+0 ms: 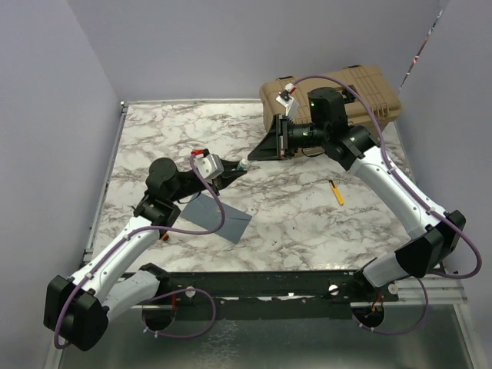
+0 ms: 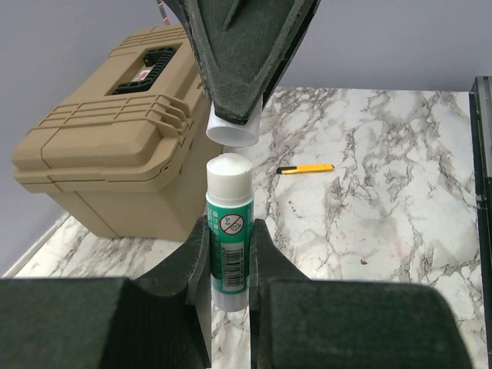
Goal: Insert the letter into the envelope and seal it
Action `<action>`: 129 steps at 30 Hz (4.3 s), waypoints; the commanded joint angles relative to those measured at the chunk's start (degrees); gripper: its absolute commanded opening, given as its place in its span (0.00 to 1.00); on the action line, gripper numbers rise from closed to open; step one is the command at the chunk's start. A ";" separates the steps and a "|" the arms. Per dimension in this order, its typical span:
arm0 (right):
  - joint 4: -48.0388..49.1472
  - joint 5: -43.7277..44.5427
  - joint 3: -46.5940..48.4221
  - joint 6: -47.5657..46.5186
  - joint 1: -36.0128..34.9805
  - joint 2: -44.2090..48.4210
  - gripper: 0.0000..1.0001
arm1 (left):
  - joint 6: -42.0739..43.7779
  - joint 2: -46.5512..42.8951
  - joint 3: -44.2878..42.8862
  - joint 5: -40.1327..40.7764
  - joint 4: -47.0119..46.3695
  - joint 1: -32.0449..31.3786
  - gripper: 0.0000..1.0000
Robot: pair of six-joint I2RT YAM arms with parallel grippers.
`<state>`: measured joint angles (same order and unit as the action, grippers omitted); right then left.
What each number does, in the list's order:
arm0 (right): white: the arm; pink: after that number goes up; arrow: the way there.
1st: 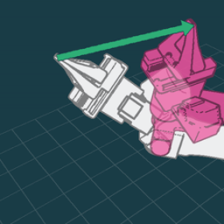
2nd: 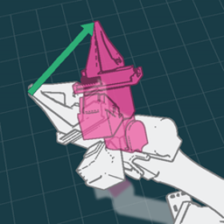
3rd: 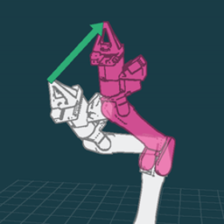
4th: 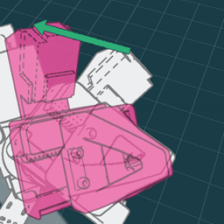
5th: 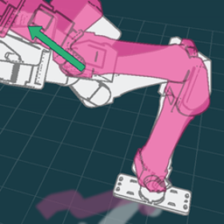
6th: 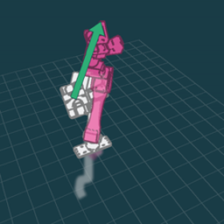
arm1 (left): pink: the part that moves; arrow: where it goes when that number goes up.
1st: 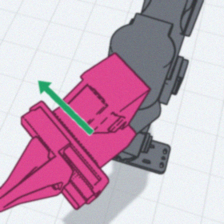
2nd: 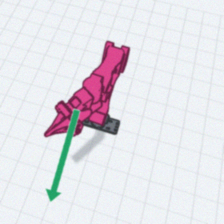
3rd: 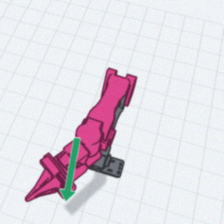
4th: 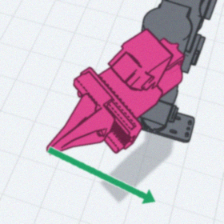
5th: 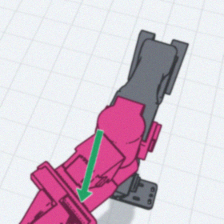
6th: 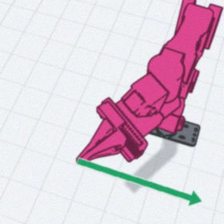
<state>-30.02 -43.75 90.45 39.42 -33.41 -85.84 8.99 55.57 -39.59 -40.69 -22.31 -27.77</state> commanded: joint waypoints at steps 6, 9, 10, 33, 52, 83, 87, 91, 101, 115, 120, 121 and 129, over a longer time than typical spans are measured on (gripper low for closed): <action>0.67 -1.74 -0.51 0.22 -0.56 -0.79 0.00 | 1.97 0.20 -2.07 -2.16 1.77 0.00 0.00; 0.82 -2.19 -0.37 0.29 -0.81 -1.14 0.00 | 1.83 0.26 -2.13 -2.03 2.19 -0.01 0.00; 0.77 -2.22 -0.27 0.35 -0.88 -1.29 0.00 | 1.51 0.44 -2.34 -1.98 2.49 0.00 0.00; -0.89 2.18 2.27 0.57 -1.92 -0.61 0.00 | 6.24 -0.59 -1.99 1.41 8.79 -0.03 0.00; -3.10 4.35 1.39 -0.39 -1.95 -1.59 0.00 | 4.44 0.11 -3.11 0.50 7.63 0.00 0.00; -9.01 7.52 5.83 -4.11 -3.94 -4.56 0.00 | 4.29 1.82 -4.10 0.48 6.66 -0.62 0.00; -6.74 8.25 5.95 -3.04 -4.03 -2.63 0.00 | 5.62 1.41 -3.64 1.44 7.84 -0.62 0.00; -6.78 10.39 6.46 -2.42 -4.02 -1.09 0.00 | 6.01 0.67 -2.94 2.18 8.33 -0.62 0.00; -11.52 14.74 6.96 -3.55 -4.03 -0.76 0.00 | 5.74 0.57 -2.94 2.10 8.38 -0.62 0.00; -9.80 10.33 5.95 -3.64 -4.21 -2.93 0.00 | 5.20 1.10 -3.82 1.26 8.19 -0.71 0.00; -9.36 10.08 5.32 -3.65 -4.36 -3.27 0.00 | 5.13 1.24 -4.08 1.22 8.17 -0.80 0.00; -9.31 10.08 5.21 -3.65 -4.37 -3.28 0.00 | 5.11 1.29 -4.09 1.15 8.09 -0.80 0.00; -8.70 9.18 4.45 -3.12 -4.47 -3.52 0.00 | 4.61 1.56 -4.09 0.74 7.77 -0.88 0.00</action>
<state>-39.81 -32.60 96.03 36.40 -37.45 -88.64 13.98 57.01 -41.80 -38.98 -13.96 -28.25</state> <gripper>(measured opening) 0.201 0.150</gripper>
